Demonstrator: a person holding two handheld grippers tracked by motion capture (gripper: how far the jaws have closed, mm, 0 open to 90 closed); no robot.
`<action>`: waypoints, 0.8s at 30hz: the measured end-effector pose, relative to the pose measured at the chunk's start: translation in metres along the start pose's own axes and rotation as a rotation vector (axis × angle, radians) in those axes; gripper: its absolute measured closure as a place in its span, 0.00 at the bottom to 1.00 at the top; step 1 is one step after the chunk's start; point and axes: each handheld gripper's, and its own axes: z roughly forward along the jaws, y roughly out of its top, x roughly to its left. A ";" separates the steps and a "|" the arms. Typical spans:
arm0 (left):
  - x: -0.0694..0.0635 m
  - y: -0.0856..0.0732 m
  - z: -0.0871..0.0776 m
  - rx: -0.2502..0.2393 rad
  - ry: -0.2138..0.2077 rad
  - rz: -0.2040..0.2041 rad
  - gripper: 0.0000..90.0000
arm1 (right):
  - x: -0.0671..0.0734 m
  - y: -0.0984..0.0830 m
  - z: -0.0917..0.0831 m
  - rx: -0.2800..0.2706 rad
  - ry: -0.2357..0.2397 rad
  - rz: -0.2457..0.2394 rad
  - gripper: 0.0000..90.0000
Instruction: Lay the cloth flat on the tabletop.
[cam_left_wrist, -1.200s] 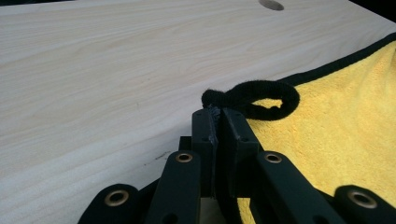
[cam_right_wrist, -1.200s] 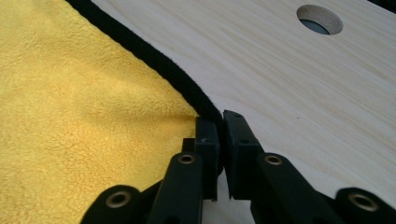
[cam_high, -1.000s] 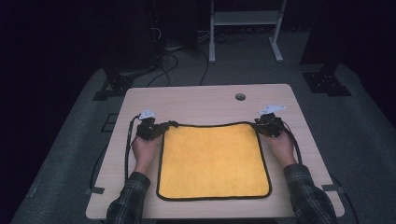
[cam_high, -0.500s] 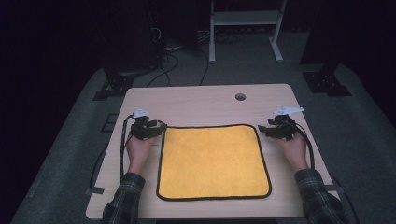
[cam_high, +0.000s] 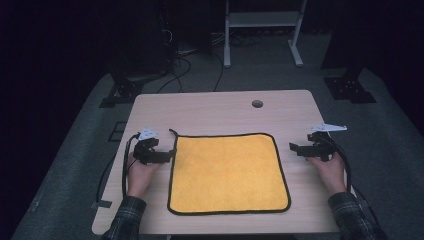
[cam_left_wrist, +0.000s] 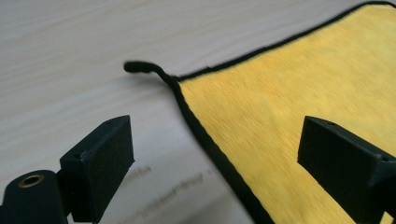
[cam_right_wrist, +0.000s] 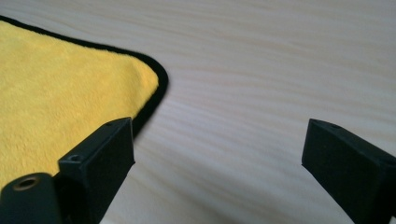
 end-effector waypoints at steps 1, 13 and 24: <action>-0.001 -0.002 -0.003 -0.001 -0.004 -0.001 0.09 | -0.002 -0.004 -0.001 0.004 -0.007 0.005 0.06; -0.025 -0.031 -0.008 0.059 -0.021 0.009 0.07 | -0.003 -0.032 -0.006 0.084 -0.093 -0.010 0.02; -0.025 -0.040 0.007 0.141 0.084 0.030 0.07 | -0.002 -0.037 -0.002 0.118 -0.115 -0.029 0.00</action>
